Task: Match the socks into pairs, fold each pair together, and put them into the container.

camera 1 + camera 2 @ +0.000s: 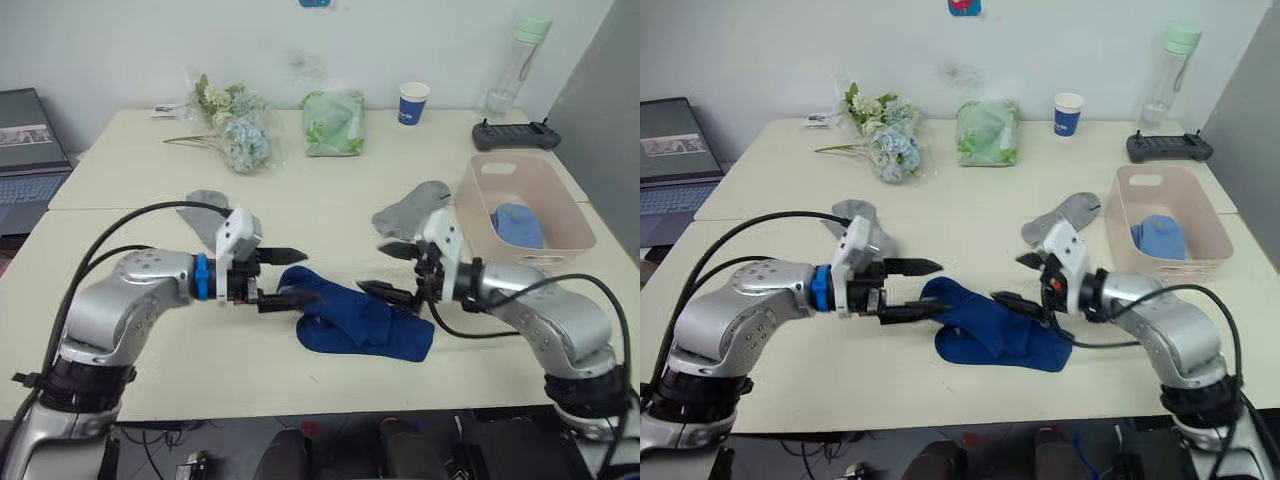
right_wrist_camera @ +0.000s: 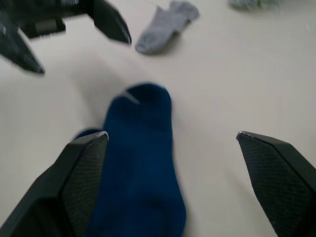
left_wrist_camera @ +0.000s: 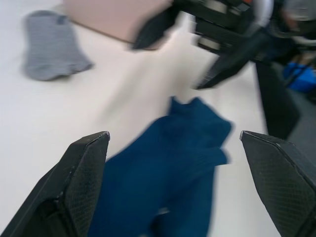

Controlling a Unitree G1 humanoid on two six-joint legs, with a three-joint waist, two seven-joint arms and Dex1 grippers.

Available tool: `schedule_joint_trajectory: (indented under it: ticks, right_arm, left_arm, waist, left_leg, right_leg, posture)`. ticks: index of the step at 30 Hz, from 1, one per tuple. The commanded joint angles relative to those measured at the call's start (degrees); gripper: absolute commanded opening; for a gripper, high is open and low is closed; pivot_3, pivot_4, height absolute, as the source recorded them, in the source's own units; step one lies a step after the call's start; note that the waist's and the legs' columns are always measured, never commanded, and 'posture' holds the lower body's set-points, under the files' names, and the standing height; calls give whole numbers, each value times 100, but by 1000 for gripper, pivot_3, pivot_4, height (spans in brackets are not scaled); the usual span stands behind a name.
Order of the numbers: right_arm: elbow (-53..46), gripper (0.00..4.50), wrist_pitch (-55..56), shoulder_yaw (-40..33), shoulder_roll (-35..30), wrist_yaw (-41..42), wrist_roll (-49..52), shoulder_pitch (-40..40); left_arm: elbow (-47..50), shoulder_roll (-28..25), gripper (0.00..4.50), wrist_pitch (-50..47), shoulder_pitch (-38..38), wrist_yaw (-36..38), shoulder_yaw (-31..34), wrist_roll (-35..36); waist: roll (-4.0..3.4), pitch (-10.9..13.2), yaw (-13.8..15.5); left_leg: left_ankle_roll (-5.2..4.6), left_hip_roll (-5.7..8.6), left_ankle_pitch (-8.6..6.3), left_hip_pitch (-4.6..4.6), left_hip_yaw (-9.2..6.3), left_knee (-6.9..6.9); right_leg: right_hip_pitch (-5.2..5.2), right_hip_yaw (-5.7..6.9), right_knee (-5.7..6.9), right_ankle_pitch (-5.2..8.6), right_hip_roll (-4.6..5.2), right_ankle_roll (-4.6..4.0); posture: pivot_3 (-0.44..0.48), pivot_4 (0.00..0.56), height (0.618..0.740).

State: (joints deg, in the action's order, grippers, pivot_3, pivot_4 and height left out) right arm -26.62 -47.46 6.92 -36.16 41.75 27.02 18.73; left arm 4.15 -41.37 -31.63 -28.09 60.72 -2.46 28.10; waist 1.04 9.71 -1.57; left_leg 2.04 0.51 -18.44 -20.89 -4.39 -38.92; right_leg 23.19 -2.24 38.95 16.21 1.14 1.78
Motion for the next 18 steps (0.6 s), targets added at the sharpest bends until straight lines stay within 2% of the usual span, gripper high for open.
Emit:
schedule_joint_trajectory:
  ticks: [1, 5, 8, 13, 14, 15, 18]
  right_arm:
    - [-448, 4500, -146, -193, -11, 48, 333, -414]
    - [-779, 4500, -226, -132, -201, -20, 300, -1098]
    - [-823, 4500, -259, -65, -206, -148, 248, -1336]
    - [-828, 4500, -336, 113, -172, -336, 113, -1439]
    - [-809, 4500, -373, 99, -86, -392, 158, -1401]
    - [-767, 4316, -412, 106, 10, -458, 182, -1340]
    - [-599, 3534, -494, 208, 223, -582, 152, -1178]
  left_arm:
    - [-1050, 145, 4440, 1163, -298, -337, -138, -897]
    - [-2110, 395, 4440, 1899, -433, -637, -345, -1559]
    - [-2153, 503, 4440, 1950, -311, -466, -417, -1598]
    - [-2084, 391, 4440, 1927, -25, -237, -546, -1776]
    - [-2111, 405, 4262, 1942, -13, -254, -532, -1804]
    - [-2129, 410, 4048, 1945, -3, -263, -520, -1825]
    - [-2079, 406, 3227, 1913, 48, -212, -470, -1790]
  waist:
    - [4, 2, -7]
    - [4, 2, -20]
    - [6, 3, -20]
    - [6, 3, -20]
    - [6, 3, -19]
    - [7, 2, -17]
    - [7, 2, -22]
  left_leg:
    - [0, -2, 0, -1, -1, 0]
    - [0, -4, 0, -2, 4, 3]
    - [0, -3, 0, -3, 4, 0]
    - [0, -4, 0, -3, -3, 0]
    - [0, -5, 0, -4, -4, 0]
    - [0, -5, 0, -3, -4, 0]
    - [0, -4, 0, 0, -3, 0]
  right_leg:
    - [0, 1, 0, 0, -2, 0]
    - [6, -5, 0, 0, -3, 0]
    - [5, -5, -1, 0, -2, 1]
    - [4, -3, 2, 0, -1, 1]
    - [4, -3, 2, 0, -3, 1]
    - [4, -3, 2, 0, -3, 1]
    - [1, -3, 4, 0, -3, 1]
  posture:
    - [0, 150, 740]
    - [0, 150, 740]
    - [0, 150, 740]
    - [0, 150, 740]
    - [0, 150, 740]
    - [0, 150, 740]
    - [0, 150, 740]
